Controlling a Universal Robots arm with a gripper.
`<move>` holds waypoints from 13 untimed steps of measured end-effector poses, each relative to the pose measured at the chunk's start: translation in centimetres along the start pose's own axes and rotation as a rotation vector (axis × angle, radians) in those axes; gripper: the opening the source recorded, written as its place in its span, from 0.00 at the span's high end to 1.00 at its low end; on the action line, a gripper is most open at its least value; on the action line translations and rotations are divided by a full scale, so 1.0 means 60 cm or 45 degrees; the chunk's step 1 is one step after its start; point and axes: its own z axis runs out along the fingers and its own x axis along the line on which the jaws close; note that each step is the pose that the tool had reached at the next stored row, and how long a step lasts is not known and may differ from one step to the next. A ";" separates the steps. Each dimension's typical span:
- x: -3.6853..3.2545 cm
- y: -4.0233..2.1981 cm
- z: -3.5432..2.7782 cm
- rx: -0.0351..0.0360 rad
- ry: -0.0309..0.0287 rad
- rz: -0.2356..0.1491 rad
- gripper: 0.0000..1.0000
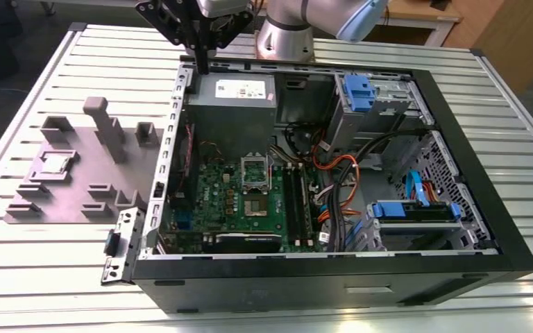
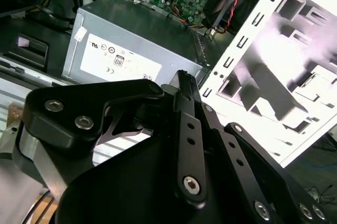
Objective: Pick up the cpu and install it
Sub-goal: 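Reach for the cpu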
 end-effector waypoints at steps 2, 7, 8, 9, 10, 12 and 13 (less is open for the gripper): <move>0.001 0.000 0.000 0.0001 0.0000 0.000 0.89; 0.003 0.000 0.000 0.0000 0.0000 0.000 0.89; 0.003 0.000 0.000 0.0000 0.0000 0.000 0.89; 0.004 0.000 0.000 0.0000 0.0000 0.000 0.89; 0.005 0.000 0.000 0.0001 0.0000 0.000 0.89; 0.005 0.000 0.000 0.0000 0.0000 0.000 0.89; 0.006 0.000 0.000 0.0000 0.0000 0.000 0.89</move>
